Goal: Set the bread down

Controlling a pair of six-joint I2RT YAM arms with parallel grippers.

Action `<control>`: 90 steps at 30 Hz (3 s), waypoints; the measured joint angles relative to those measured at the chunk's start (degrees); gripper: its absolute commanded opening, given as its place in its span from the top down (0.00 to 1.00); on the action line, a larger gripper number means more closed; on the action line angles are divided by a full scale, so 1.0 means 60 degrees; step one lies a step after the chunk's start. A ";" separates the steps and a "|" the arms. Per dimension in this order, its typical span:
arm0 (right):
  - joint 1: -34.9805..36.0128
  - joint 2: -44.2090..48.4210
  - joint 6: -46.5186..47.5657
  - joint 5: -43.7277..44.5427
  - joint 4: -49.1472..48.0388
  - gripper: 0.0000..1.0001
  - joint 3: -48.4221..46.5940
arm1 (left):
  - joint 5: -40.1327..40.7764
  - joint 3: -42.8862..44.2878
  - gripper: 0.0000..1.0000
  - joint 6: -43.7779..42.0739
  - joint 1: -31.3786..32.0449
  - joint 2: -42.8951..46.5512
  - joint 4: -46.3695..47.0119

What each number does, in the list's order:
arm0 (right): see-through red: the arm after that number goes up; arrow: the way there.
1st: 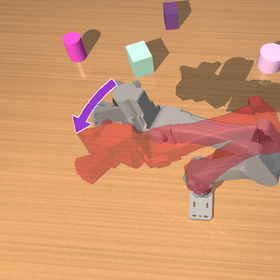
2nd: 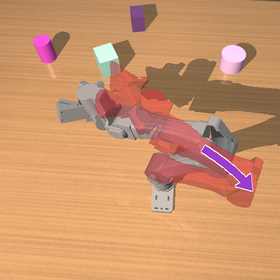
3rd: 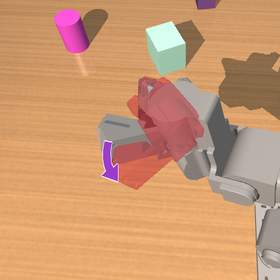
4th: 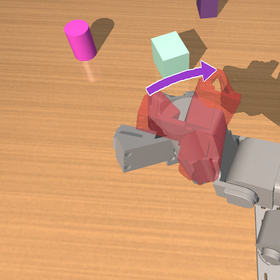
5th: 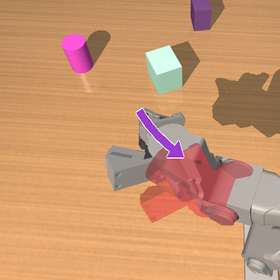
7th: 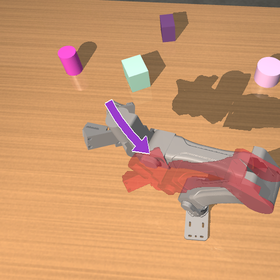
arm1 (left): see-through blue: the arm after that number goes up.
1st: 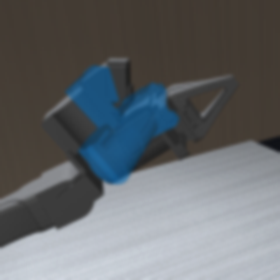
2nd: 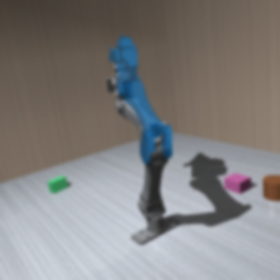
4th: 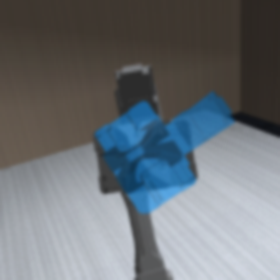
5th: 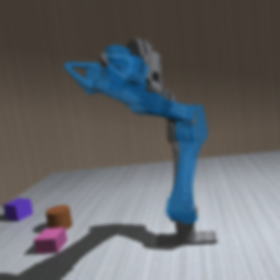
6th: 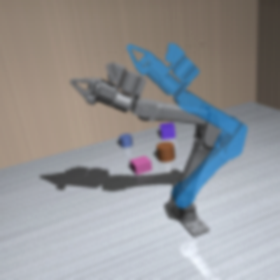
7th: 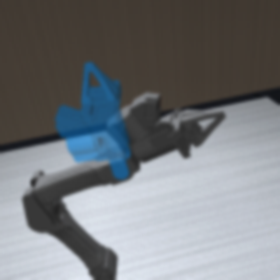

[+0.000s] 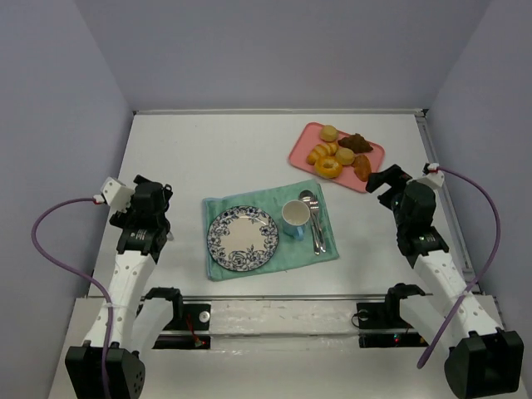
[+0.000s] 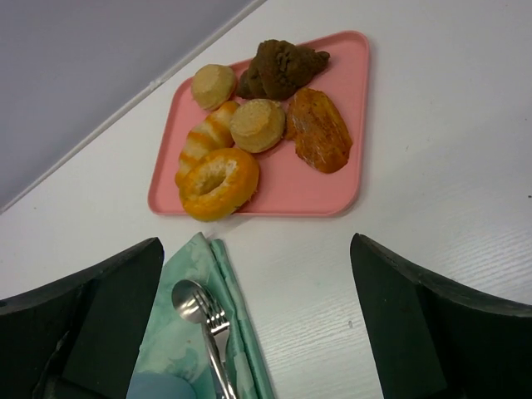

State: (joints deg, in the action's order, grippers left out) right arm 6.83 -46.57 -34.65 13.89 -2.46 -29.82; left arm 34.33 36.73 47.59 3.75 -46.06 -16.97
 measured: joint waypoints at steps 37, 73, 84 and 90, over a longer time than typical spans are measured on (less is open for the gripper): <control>0.0000 -0.0754 0.0725 -0.1264 -0.0455 0.00 0.0120 | -0.1690 0.0004 0.01 -0.0860 -0.3759 -0.4670 0.1574; 0.0000 -0.0543 0.0863 -0.1290 -0.0404 0.01 0.0120 | -0.2007 0.2055 0.94 -0.2251 -0.4076 -0.6790 0.1377; 0.0000 -0.0255 0.1647 -0.3738 -0.0885 0.04 0.0124 | -0.6550 -0.0036 0.95 -0.2856 -0.2029 -0.1177 0.5468; 0.1169 -0.0375 0.2379 -0.5832 -0.1902 0.01 0.0091 | -0.8929 -0.0856 0.94 -0.2911 0.0211 0.0692 0.8590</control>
State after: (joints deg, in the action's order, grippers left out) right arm 13.85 -48.82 -20.38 -21.10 -13.87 -29.28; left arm -19.25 31.59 30.13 5.02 -41.91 34.57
